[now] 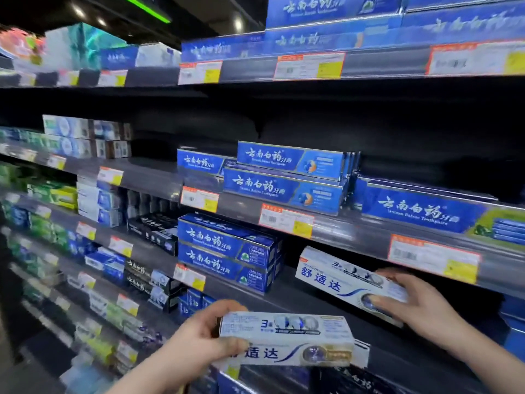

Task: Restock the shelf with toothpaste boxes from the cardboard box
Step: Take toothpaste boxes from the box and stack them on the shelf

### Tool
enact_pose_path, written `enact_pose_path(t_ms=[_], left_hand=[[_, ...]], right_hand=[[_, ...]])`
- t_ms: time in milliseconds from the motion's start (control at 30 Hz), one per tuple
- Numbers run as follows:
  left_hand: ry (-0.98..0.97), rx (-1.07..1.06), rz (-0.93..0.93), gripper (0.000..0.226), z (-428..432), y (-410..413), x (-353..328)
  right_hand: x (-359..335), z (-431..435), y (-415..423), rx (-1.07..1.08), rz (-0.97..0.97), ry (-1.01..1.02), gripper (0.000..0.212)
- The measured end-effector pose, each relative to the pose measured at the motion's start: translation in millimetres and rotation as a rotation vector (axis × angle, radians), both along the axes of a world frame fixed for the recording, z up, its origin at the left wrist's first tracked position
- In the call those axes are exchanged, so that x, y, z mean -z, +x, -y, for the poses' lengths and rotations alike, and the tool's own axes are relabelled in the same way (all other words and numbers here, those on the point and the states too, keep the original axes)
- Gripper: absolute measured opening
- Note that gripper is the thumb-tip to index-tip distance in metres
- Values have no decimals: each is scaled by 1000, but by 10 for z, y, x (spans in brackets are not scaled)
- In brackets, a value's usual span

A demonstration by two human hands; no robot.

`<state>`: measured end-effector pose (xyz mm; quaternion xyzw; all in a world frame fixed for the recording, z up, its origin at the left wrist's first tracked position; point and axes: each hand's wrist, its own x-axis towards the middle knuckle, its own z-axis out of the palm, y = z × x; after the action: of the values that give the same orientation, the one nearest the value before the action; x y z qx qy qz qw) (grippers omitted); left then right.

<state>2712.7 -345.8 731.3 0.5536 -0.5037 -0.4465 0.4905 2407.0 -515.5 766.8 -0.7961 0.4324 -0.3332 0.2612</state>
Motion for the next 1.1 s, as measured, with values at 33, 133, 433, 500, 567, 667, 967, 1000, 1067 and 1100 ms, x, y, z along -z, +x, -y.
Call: enact_pose_path(t_ms=[33, 133, 433, 500, 567, 667, 967, 1000, 1067, 1100], left_hand=[[-6, 11, -14, 63, 29, 96, -4], [-17, 50, -7, 54, 90, 352, -14], [-24, 177, -35, 74, 150, 691, 36], [-9, 184, -21, 85, 182, 707, 91], [-3, 194, -23, 88, 217, 698, 120], [-6, 196, -30, 89, 241, 648, 131], [6, 202, -3, 30, 317, 363, 169], [6, 210, 2, 30, 316, 330, 149], [-7, 206, -8, 32, 317, 281, 130], [-18, 206, -15, 34, 314, 267, 131]], right_hand=[[-3, -1, 61, 5, -9, -7, 36], [-38, -2, 246, 18, -10, -13, 42], [283, 72, 478, 106, -88, 103, 33], [328, 89, 466, 108, -113, 124, 32], [356, 114, 425, 107, -145, 142, 30], [394, 147, 346, 115, -166, 176, 30], [424, 184, 371, 114, -193, 212, 41], [431, 183, 369, 119, -200, 211, 44], [432, 180, 362, 120, -217, 205, 47], [429, 183, 366, 124, -229, 198, 48]])
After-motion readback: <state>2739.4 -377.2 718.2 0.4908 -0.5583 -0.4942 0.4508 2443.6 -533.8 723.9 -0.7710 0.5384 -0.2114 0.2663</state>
